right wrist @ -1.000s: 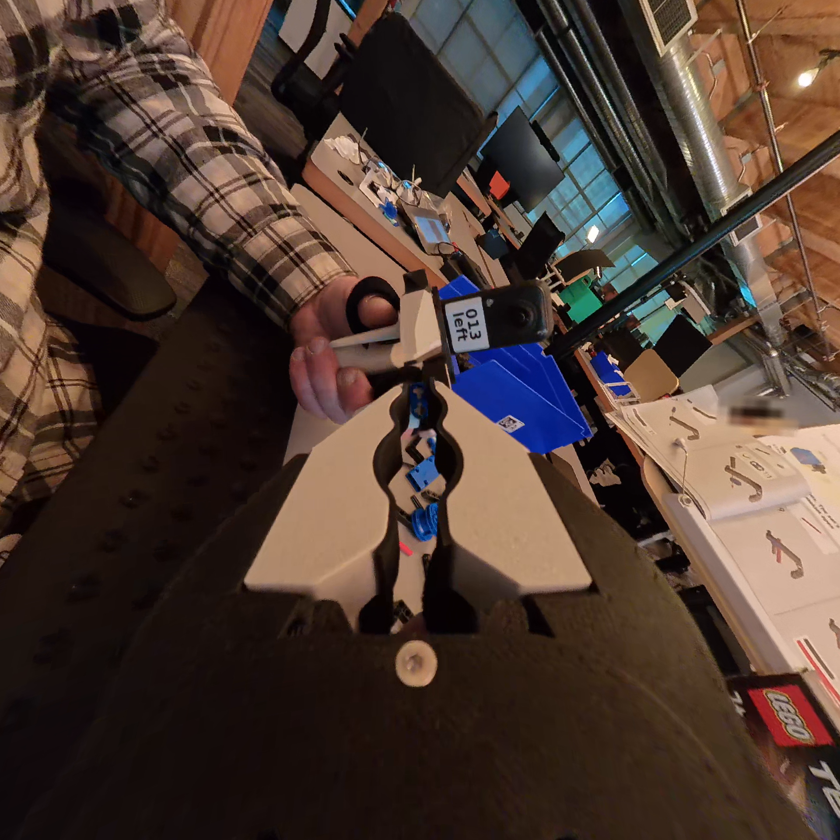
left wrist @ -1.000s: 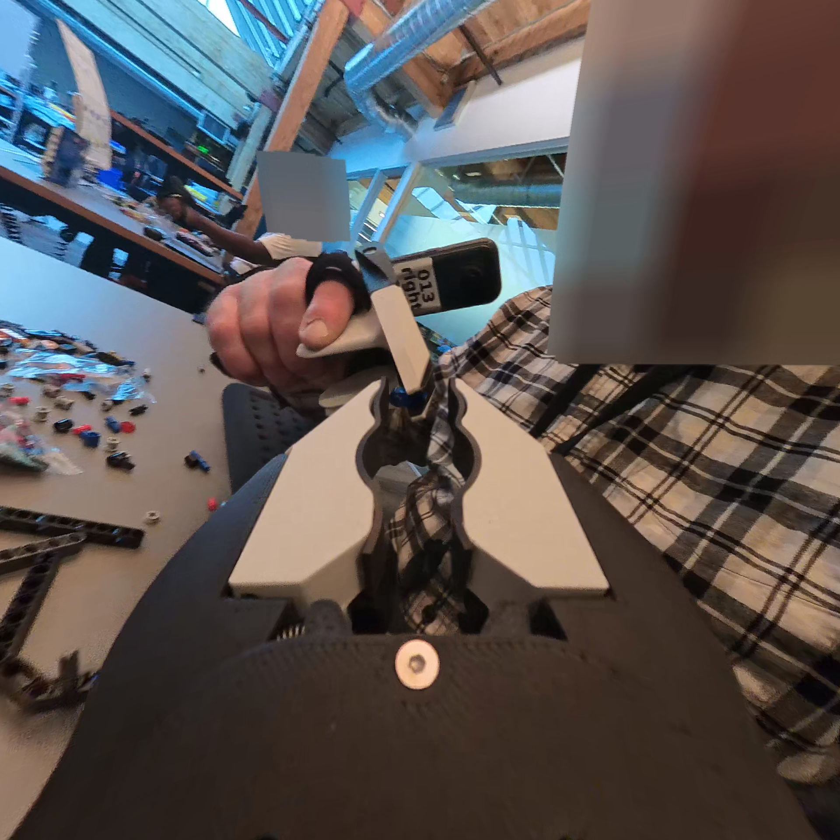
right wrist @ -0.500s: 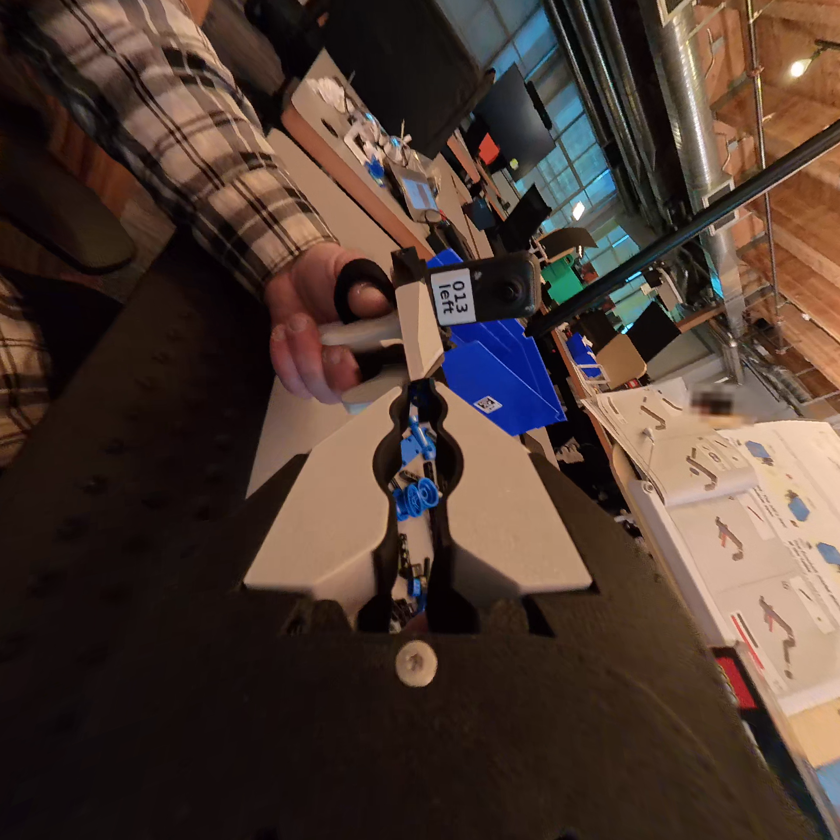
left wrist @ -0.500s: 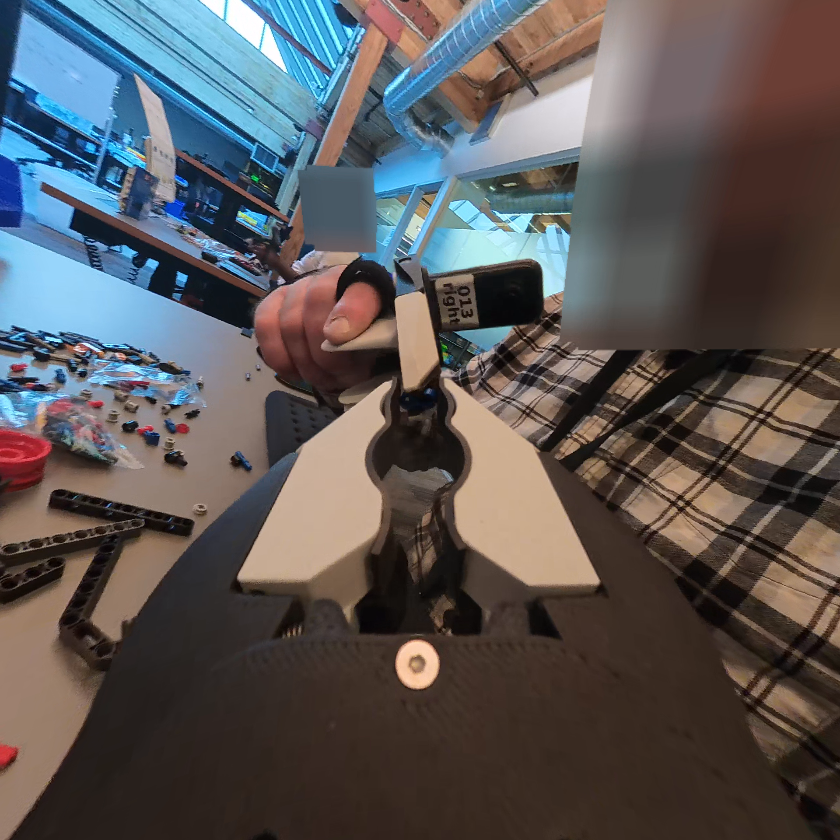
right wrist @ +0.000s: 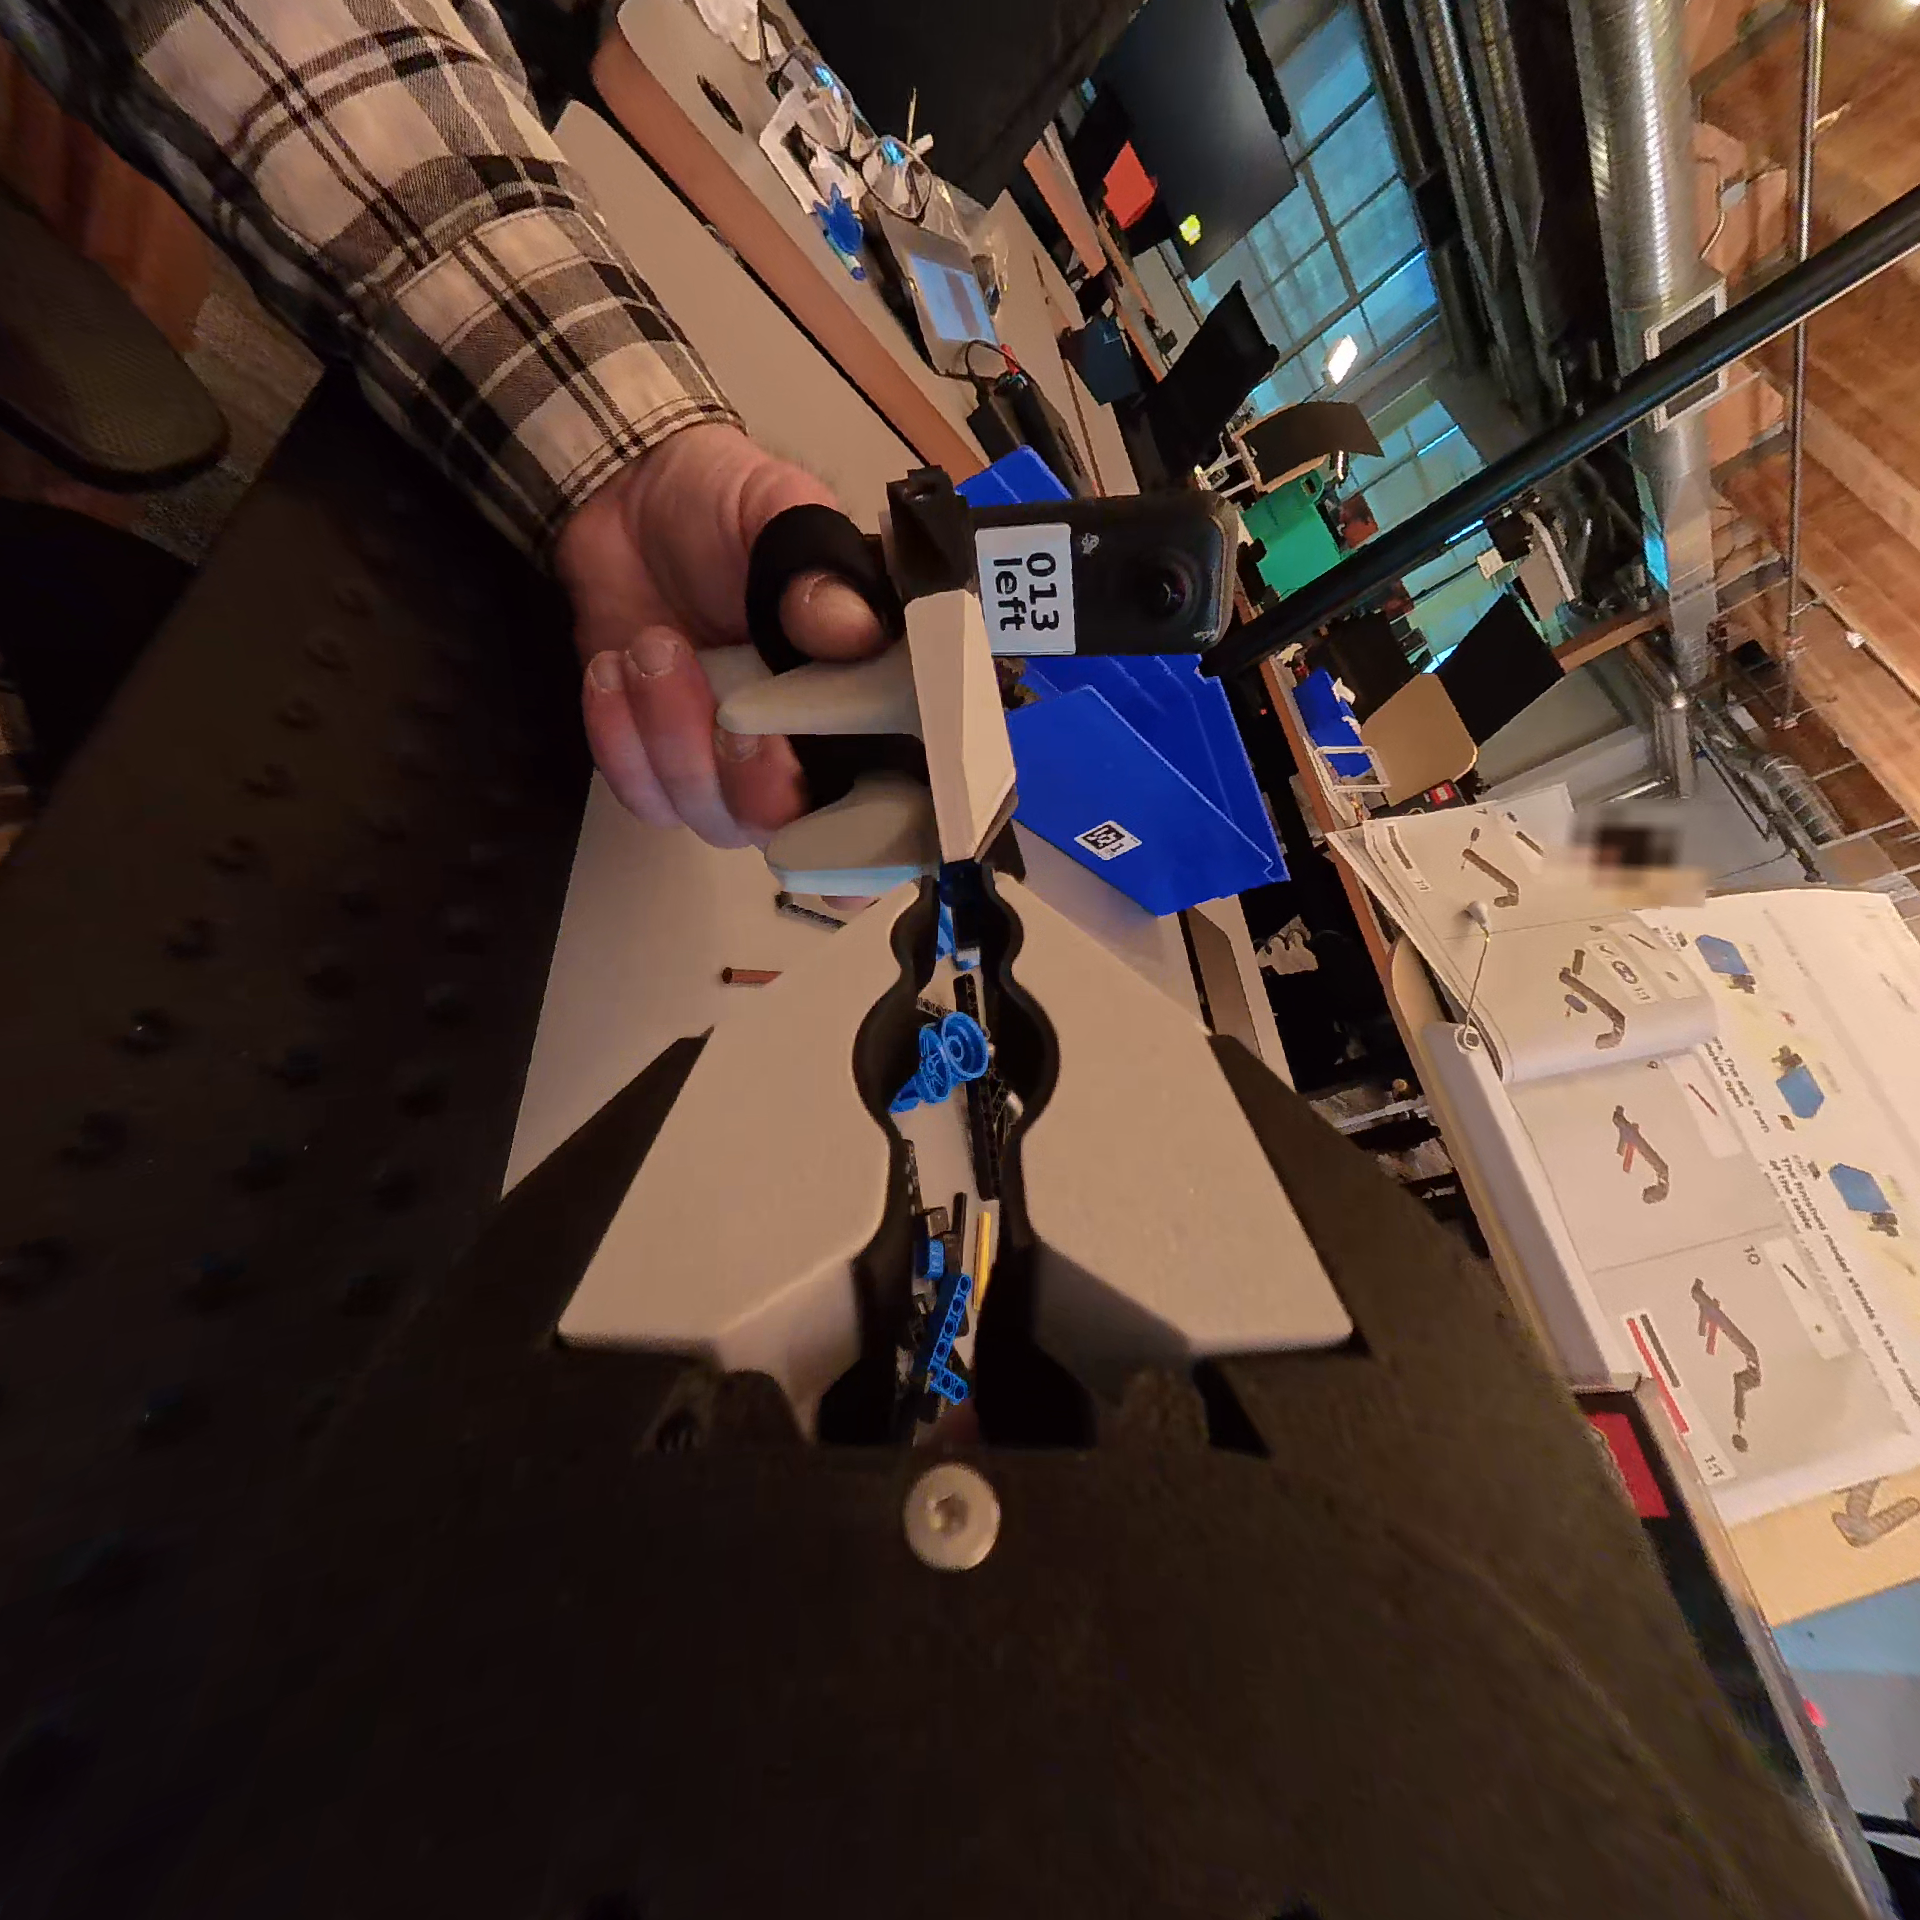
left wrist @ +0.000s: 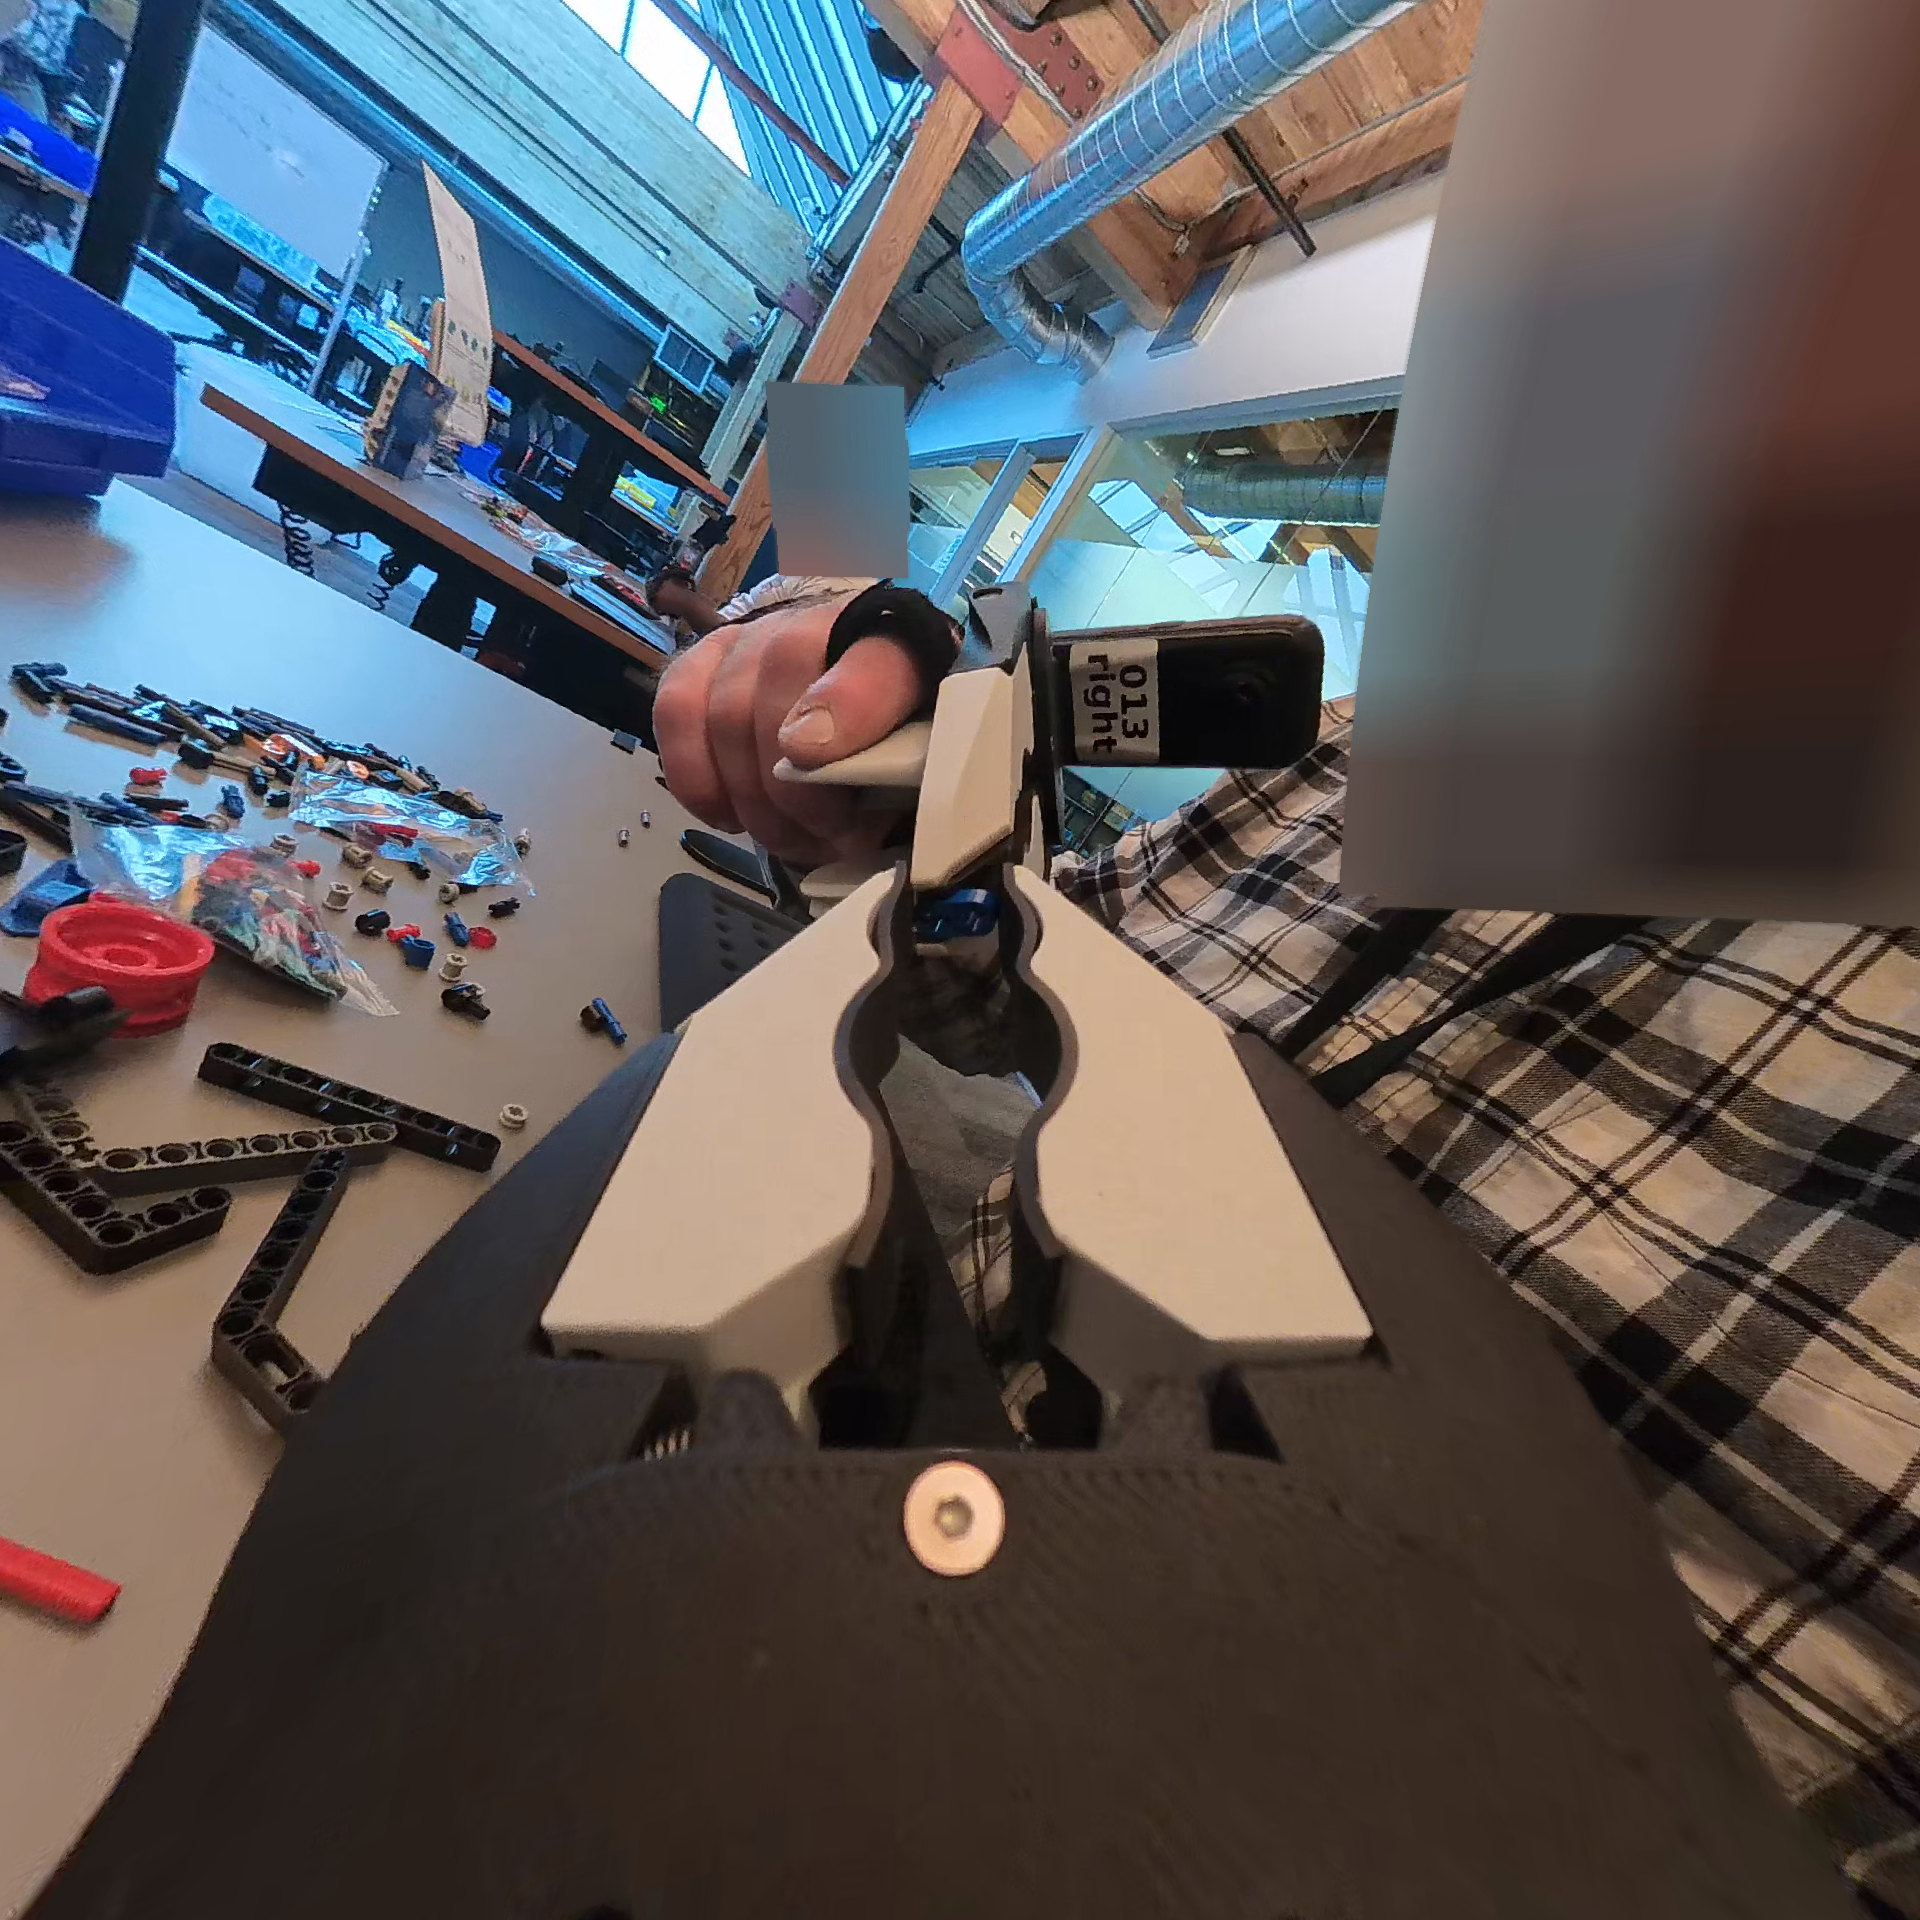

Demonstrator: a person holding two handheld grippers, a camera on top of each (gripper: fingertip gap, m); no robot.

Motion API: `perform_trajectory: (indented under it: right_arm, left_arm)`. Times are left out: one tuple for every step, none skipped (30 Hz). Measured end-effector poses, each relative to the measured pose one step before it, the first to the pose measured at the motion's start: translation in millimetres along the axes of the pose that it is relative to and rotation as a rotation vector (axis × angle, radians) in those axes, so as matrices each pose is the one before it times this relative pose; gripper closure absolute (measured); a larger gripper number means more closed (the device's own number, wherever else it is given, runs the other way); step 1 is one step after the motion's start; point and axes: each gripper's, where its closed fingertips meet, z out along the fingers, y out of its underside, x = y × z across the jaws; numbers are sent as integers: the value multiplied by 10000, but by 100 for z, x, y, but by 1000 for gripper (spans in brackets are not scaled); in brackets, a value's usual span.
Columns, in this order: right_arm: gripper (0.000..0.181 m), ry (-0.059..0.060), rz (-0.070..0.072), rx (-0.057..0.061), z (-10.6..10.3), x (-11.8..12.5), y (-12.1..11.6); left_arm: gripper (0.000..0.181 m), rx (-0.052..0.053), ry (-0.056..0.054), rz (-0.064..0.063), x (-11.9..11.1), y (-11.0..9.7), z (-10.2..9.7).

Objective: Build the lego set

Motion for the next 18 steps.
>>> perform_trajectory:
  right_arm:
    - [177, -37, 97, -21, 53, -14, 129]
    - [176, -30, 74, -28, 27, 14, 163]
    - [177, -28, 40, -35, -11, 38, 196]
    - [177, -56, 68, -34, -47, 47, 221]
    - [176, -125, 115, -52, -40, -12, 300]
    - [177, -200, 122, -126, 5, -117, 467]
    - [177, -211, 84, -182, 33, -122, 592]
    - [177, -142, 32, -148, 22, -30, 556]
    - [177, -177, 63, -136, 38, -43, 546]
    - [177, -310, 133, -194, 114, -176, 650]
    - [177, -334, 107, -237, 178, -206, 751]
    - [176, -256, 15, -198, 213, -108, 688]
    - [176, -315, 25, -192, 233, -211, 622]
    - [176, -303, 22, -146, 251, -185, 493]
    - [176, -195, -7, -59, 233, -20, 338]
    - [176, -258, 93, -76, 275, -36, 384]
    - [176, -299, 152, -128, 322, -34, 493]
    - [177, -253, 79, -128, 306, -6, 481]
  left_arm:
    - [168, 9, -87, -59, -157, 15, -64]
    - [166, 26, -113, -45, -173, -37, -135]
    - [161, 77, -178, -28, -228, -161, -281]
    - [157, -8, -345, 52, -440, -61, -383]
    - [156, -146, -449, 221, -495, 177, -409]
    - [155, -161, -409, 238, -376, 209, -423]
    - [156, -266, -617, 214, -699, 350, -425]
    - [157, -595, -932, 442, -1110, 871, -358]
    - [157, -727, -767, 619, -736, 1159, -211]
    - [157, -668, -590, 477, -445, 1067, -37]
    - [158, -683, -809, 373, -793, 1005, 96]
    - [156, -754, -678, 527, -553, 1053, 283]
    - [157, -654, -554, 608, -302, 886, 404]
    - [157, -626, -621, 445, -525, 813, 468]
    - [155, -552, -537, 257, -481, 689, 542]
    - [152, -358, -179, 166, 27, 410, 560]
    - [151, -180, -334, 86, -223, 101, 490]
    - [151, -243, -407, 101, -310, 160, 509]
